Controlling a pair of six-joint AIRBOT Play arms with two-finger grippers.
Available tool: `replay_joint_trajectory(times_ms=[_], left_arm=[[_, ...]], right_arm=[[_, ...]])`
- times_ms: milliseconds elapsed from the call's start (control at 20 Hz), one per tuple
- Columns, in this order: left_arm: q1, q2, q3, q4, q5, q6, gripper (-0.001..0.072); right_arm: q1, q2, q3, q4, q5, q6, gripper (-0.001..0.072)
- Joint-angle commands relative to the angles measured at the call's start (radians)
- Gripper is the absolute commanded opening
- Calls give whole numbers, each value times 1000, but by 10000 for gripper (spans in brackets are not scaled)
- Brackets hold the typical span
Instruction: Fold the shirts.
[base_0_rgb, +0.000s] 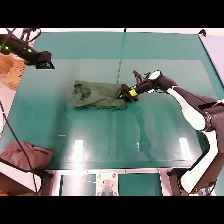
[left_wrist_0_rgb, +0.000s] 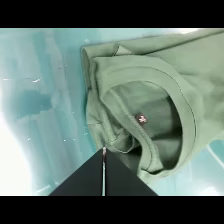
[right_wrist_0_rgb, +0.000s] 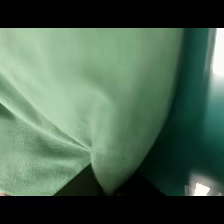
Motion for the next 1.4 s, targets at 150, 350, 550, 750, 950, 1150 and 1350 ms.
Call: replay_joint_trajectory(times_ms=[150, 350, 550, 750, 950, 1150, 1350], left_arm=[[0, 0, 0, 39, -15, 0, 22], [0, 0, 0, 39, -20, 0, 22], [0, 0, 0, 38, -31, 0, 22], [0, 0, 0, 38, -34, -8, 22], [0, 0, 0, 37, -34, -9, 22], [0, 0, 0, 34, -37, -11, 22], [-1, 0, 0, 30, -39, -11, 22]], right_arm=[[-19, 63, 216, 150, 63, -60, 16], [-169, 228, 364, 48, 148, 74, 15], [-418, 385, 404, -97, 209, 201, 16], [-727, 465, 404, -134, 264, 218, 16], [-977, 468, 404, -199, 332, 220, 15], [-1098, 499, 404, -463, 440, 323, 15], [-1120, 525, 403, -779, 655, 401, 15]])
